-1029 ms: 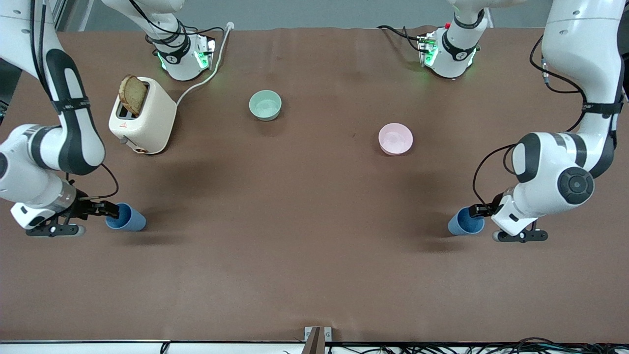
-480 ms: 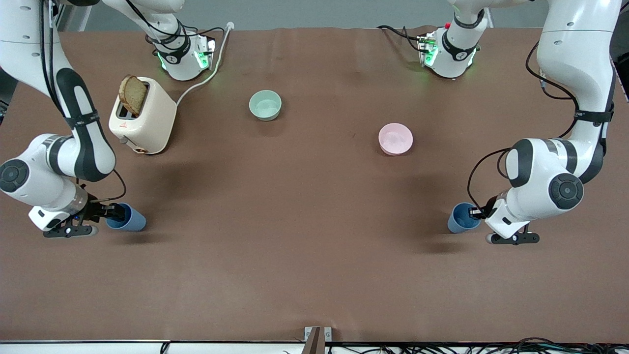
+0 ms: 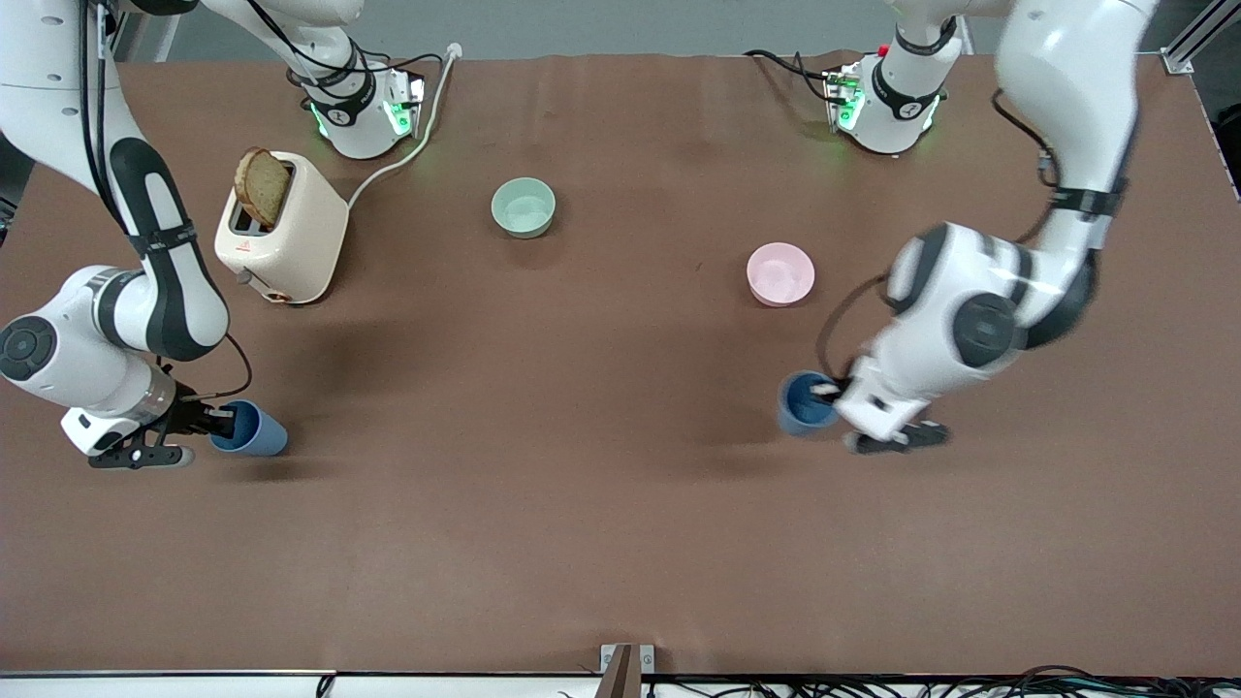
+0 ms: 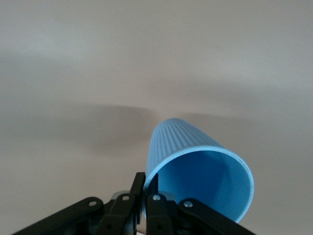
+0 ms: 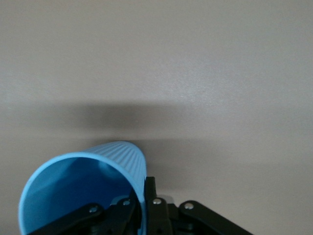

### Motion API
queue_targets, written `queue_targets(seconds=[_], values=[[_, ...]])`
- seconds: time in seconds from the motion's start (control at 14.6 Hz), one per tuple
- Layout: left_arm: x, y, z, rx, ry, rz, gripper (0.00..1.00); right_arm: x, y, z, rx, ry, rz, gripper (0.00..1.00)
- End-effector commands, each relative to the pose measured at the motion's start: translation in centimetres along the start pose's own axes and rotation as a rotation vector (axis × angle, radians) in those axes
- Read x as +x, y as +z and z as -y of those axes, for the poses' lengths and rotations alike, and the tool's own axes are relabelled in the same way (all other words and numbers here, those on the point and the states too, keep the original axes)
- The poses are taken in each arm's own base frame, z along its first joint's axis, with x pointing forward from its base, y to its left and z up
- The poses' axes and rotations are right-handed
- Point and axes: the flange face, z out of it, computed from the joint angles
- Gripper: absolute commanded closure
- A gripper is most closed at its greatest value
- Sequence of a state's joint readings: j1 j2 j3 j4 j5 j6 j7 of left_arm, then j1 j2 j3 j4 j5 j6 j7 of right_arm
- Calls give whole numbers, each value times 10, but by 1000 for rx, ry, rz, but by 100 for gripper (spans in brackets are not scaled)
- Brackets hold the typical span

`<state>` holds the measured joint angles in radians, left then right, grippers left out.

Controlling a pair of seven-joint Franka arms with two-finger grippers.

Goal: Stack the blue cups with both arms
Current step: 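Carry both blue cups toward the table middle with both grippers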

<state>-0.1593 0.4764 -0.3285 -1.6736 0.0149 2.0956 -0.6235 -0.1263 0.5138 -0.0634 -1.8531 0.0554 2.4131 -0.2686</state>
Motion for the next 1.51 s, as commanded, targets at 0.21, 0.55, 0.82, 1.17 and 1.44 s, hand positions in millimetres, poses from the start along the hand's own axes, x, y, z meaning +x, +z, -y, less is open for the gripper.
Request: queue_targets(seconds=[0.21,0.55,0.82,1.17,1.44], values=[[-80,68,-170,-34,-167,25,100,5,-134,16,45,2,39,100],[-100,104,-205,-110,-193,2,94,25,-210,115,63,163,44,100],[-97,76,-204,-115,-189,-34,0,25,-228,237,118,245,34,100],[-42,-109,-106,-51,-206,-169,0,-20,-236,398,165,217,71,99],[-9,-237,43,36,-92,-188,0,-59,-200,511,135,224,48,99]])
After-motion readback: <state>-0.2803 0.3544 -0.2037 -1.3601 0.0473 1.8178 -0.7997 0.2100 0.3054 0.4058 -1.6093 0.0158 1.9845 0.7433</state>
